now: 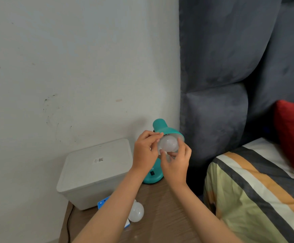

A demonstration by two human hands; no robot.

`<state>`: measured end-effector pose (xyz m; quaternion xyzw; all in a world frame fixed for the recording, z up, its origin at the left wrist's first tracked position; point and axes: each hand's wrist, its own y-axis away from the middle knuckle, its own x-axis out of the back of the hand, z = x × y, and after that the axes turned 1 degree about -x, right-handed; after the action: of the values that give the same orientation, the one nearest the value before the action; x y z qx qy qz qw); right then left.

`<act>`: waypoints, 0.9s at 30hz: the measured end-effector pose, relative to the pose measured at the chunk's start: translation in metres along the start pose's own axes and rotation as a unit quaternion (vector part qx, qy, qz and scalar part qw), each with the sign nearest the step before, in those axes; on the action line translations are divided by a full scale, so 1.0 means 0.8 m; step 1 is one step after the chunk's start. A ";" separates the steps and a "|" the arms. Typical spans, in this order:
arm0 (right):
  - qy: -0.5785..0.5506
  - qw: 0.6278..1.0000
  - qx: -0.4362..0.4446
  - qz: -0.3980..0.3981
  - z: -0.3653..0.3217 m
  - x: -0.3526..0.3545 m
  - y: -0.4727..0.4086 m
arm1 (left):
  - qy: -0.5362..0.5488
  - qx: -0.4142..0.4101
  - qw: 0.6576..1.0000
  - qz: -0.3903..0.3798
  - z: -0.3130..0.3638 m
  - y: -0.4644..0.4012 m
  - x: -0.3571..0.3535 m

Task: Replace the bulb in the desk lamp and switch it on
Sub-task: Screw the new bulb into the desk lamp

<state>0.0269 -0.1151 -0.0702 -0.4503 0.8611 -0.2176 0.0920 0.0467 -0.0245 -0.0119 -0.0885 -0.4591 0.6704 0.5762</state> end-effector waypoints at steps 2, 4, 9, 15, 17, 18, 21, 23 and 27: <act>-0.002 1.000 -0.012 -0.002 0.000 0.000 0.000 | -0.006 -0.003 1.000 0.000 0.000 0.000 0.000; -0.019 0.998 -0.057 0.000 0.001 0.000 -0.003 | -0.012 -0.006 1.000 -0.001 0.000 0.000 0.001; -0.008 1.000 -0.030 0.005 0.000 -0.002 -0.003 | -0.009 -0.007 1.000 -0.004 -0.001 0.003 0.000; -0.040 0.997 -0.067 0.011 -0.003 0.000 -0.005 | -0.011 -0.006 1.000 0.001 -0.001 0.002 -0.001; -0.036 0.997 -0.061 0.011 -0.003 0.000 -0.005 | -0.013 -0.006 1.000 0.004 -0.001 0.003 -0.001; -0.034 0.998 -0.044 0.007 -0.002 0.000 -0.003 | -0.013 -0.005 1.000 0.006 -0.001 0.003 0.000; -0.036 0.999 -0.037 -0.004 0.001 0.000 0.000 | -0.014 -0.006 1.000 0.006 -0.001 0.003 -0.001; -0.058 0.996 -0.074 0.001 -0.001 0.000 -0.001 | -0.018 -0.008 1.000 0.004 0.000 0.004 -0.002; -0.056 0.996 -0.074 0.014 -0.004 -0.002 -0.002 | -0.021 -0.005 1.000 0.004 0.000 0.005 -0.003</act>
<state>0.0273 -0.1136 -0.0665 -0.4549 0.8746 -0.1266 0.1098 0.0452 -0.0262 -0.0159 -0.0784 -0.4742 0.6720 0.5634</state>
